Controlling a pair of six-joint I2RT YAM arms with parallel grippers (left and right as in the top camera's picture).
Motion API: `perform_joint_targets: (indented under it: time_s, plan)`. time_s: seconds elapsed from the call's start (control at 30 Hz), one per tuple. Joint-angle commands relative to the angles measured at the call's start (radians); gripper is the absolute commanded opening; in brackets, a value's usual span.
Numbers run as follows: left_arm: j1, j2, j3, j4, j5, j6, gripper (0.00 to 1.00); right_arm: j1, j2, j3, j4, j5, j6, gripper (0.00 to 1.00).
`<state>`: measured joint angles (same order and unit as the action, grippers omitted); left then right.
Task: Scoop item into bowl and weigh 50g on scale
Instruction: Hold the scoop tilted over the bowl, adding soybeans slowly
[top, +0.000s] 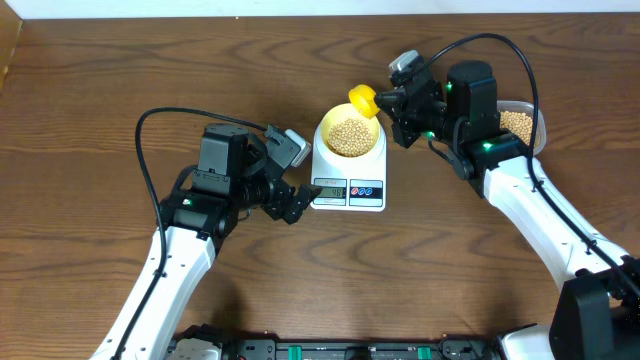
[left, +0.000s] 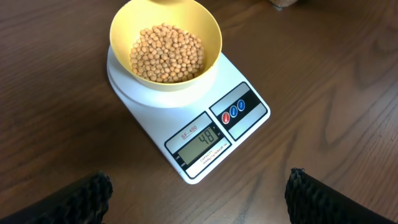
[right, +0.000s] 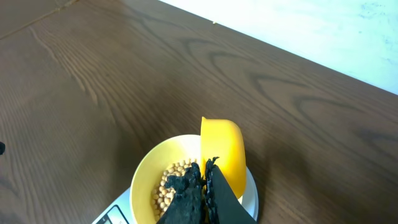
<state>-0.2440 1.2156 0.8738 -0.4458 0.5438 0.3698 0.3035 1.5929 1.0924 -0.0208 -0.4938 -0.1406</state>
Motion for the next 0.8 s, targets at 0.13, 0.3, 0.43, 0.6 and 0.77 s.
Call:
perform_joint_targets:
  time_s: [0.13,0.3,0.43,0.6,0.77]
  plan:
    - [0.003,-0.009,-0.002,-0.002,-0.006,0.002,0.91,0.003,0.006,0.005,0.002,-0.008,-0.014,0.01]
    - [0.003,-0.009,-0.002,-0.002,-0.006,0.002,0.91,0.003,0.006,0.005,0.002,-0.005,-0.014,0.01]
    - [0.003,-0.009,-0.002,-0.002,-0.006,0.002,0.91,0.003,0.006,0.005,0.002,-0.005,-0.014,0.01]
    - [0.003,-0.009,-0.002,-0.002,-0.006,0.002,0.91,0.003,0.006,0.005,0.002,-0.004,-0.014,0.01]
    - [0.003,-0.009,-0.002,-0.002,-0.006,0.002,0.91,0.003,0.006,0.005,0.002,0.009,-0.014,0.01]
